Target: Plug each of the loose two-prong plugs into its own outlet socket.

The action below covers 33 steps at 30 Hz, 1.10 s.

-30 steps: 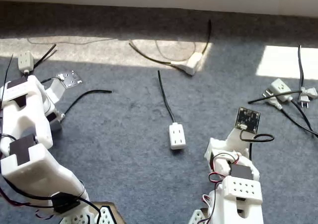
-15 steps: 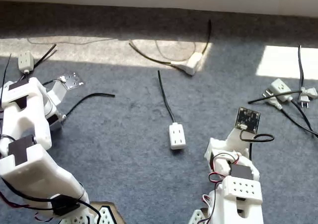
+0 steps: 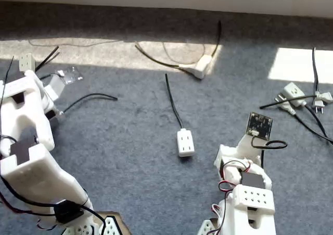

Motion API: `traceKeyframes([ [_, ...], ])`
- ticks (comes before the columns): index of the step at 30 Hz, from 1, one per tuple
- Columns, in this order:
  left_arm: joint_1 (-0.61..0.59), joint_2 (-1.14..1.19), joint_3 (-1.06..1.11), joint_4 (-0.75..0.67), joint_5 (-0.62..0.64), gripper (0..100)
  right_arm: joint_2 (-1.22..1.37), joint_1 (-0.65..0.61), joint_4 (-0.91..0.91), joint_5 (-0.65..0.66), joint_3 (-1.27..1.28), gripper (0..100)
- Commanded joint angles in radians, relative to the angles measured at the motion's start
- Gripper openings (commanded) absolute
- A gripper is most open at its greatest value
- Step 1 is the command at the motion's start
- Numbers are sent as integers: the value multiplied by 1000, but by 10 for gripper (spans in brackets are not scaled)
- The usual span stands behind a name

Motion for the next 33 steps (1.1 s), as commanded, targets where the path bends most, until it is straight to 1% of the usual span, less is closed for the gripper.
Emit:
traceKeyframes([
  [1, 45, -171, -165, 230, -2, 6, -16, -10, -21, -5, -5, 250],
  [3, 91, -255, -211, 333, 57, 6, -16, -10, -21, -5, -5, 250],
  [5, 156, -337, -232, 394, 166, 6, -16, -10, -21, -5, -5, 250],
  [11, 363, -549, -191, 404, 542, 6, -16, -10, -21, -5, -4, 250],
  [15, 503, -638, -156, 400, 767, 6, -16, -10, -21, -5, -2, 250],
  [19, 604, -679, -81, 328, 967, 6, -16, -10, -21, -3, -1, 250],
  [22, 639, -705, -12, 245, 1106, 6, -16, -10, -21, -3, -1, 250],
  [24, 661, -730, 47, 193, 1238, 6, -16, -10, -21, -3, -1, 250],
  [26, 700, -763, 101, 155, 1344, 6, -16, -10, -21, -3, -1, 250],
  [30, 808, -881, 160, 103, 1493, 6, -16, -10, -21, -3, -1, 250],
  [33, 857, -1013, 208, 44, 1568, 6, -16, -10, -21, -3, -1, 250],
])
